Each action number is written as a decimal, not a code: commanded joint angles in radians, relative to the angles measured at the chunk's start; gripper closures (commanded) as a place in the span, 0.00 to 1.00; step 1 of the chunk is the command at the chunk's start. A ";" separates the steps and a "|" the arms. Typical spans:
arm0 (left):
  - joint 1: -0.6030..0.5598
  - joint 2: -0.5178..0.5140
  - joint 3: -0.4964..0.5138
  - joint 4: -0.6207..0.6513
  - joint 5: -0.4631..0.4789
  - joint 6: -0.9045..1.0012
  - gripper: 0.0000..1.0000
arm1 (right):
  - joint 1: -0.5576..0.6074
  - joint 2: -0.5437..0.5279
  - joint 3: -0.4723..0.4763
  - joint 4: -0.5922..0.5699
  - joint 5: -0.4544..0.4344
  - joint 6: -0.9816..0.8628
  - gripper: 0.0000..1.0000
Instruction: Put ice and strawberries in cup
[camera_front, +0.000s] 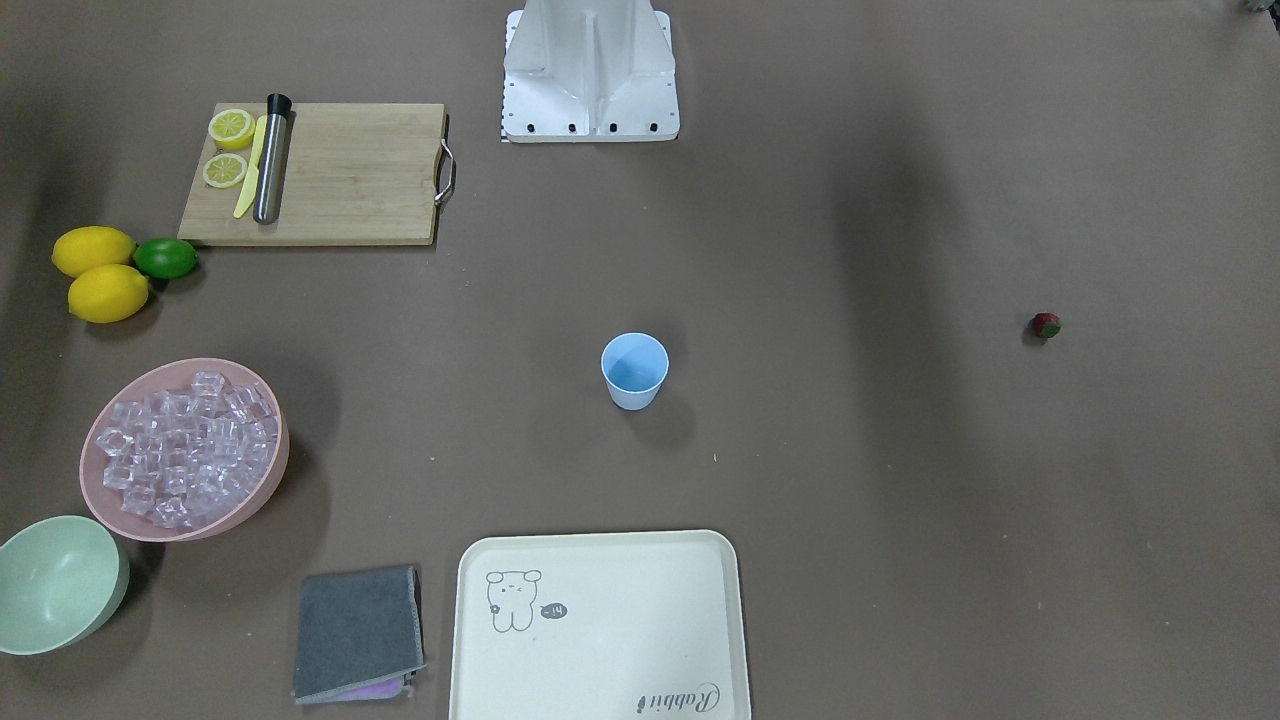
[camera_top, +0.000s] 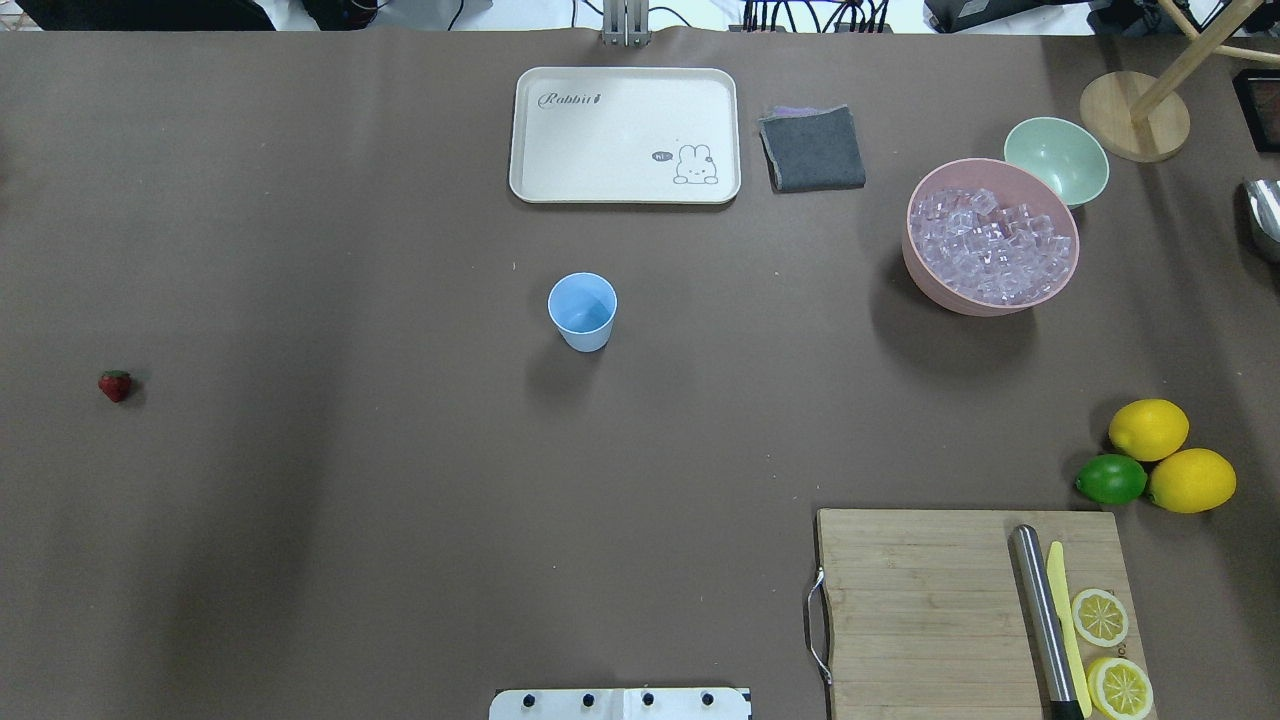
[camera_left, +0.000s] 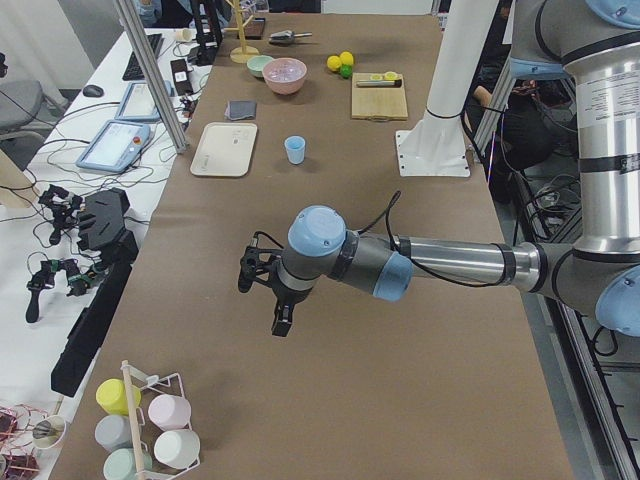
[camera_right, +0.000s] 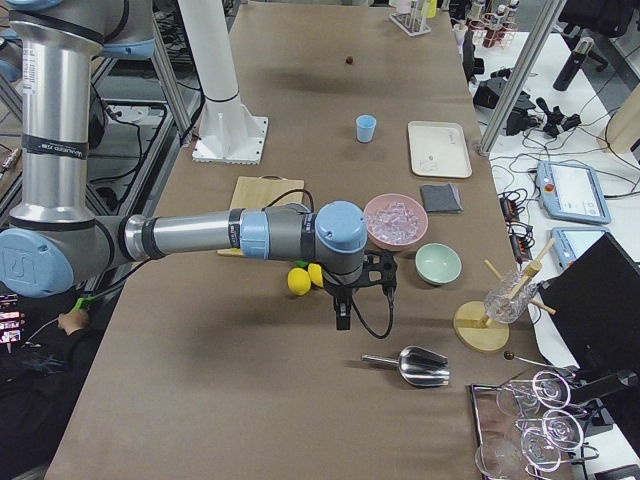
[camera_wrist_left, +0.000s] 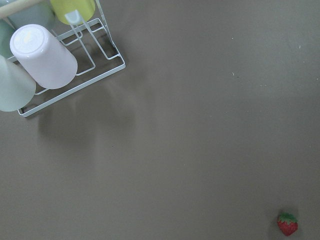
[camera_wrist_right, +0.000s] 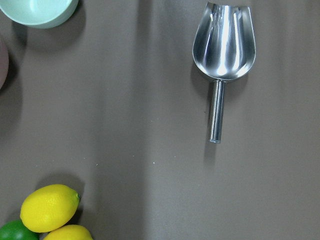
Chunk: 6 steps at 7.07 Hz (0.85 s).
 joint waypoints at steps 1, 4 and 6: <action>0.002 -0.001 0.001 0.000 0.000 -0.001 0.02 | 0.000 0.001 -0.003 -0.001 -0.003 0.000 0.01; 0.003 0.008 0.001 -0.001 -0.011 -0.001 0.02 | 0.000 -0.011 -0.002 -0.002 -0.012 0.000 0.01; 0.002 0.008 0.001 -0.002 -0.011 -0.001 0.02 | 0.000 -0.011 0.000 -0.001 -0.010 0.000 0.01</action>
